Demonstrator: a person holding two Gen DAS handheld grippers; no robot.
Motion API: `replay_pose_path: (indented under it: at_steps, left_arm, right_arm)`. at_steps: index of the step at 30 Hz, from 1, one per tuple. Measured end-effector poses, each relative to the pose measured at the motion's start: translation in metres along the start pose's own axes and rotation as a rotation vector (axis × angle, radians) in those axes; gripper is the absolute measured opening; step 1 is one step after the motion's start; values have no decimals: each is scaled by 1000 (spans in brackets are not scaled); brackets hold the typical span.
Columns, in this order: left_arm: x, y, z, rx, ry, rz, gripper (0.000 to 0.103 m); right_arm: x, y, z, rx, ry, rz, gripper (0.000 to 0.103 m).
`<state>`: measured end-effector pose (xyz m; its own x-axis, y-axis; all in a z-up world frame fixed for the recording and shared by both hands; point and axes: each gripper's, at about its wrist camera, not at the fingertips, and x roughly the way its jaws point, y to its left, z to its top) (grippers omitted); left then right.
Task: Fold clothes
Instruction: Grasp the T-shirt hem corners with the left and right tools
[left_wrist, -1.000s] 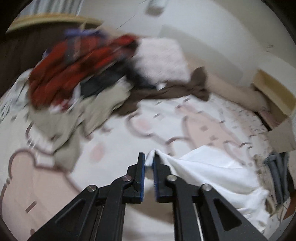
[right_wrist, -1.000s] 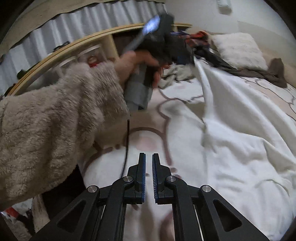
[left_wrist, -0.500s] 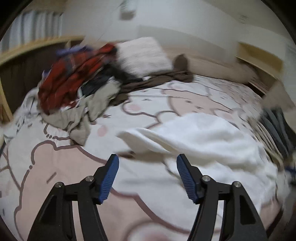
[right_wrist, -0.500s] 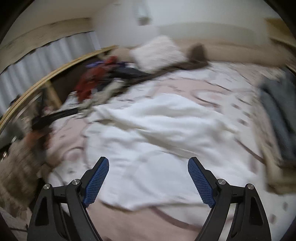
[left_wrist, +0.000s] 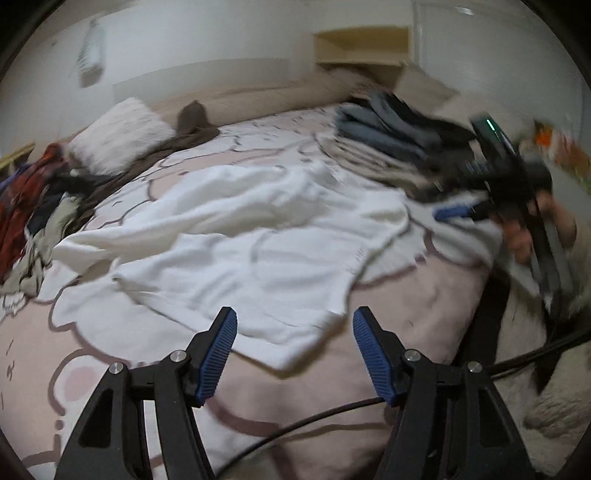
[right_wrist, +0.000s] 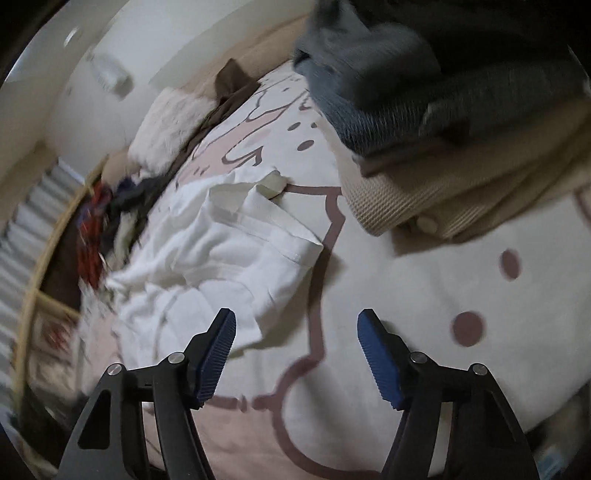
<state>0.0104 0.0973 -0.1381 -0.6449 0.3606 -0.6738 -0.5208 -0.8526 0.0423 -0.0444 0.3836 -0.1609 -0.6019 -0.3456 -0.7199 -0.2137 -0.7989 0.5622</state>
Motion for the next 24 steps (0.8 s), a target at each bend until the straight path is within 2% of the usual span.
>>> replay_pose_path:
  at_steps: [6,8,12,15,17,20,21,24]
  left_arm:
    - [21,-18,-4,65,51,47,65]
    - [24,-20,-5,85,71,58,65]
    - [20,-21,-5,125,92,91,65]
    - [12,-18,-1,152,107,84,65]
    - [7,-16,3,171,118,71,65]
    - [9,-19,4,240,155,72,64]
    - [12,-21,3,261,170,74,59]
    - [19,-30,0,312,202,83,55]
  right_arm:
    - [23,-1,11,107,18,59,57]
    - [24,4,14,83,22,53,53]
    - [18,20,17,-24,12,11,52]
    - [-15,60,6,-411,-133,-128,52]
    - [-27,79,-5,-662,-177,-220,52]
    - [-23,96,-26,-1035,-176,-400,52]
    - [-18,98,-34,-1151,-163,-451,52]
    - [-1,96,-55,-1438,-114,-569,52]
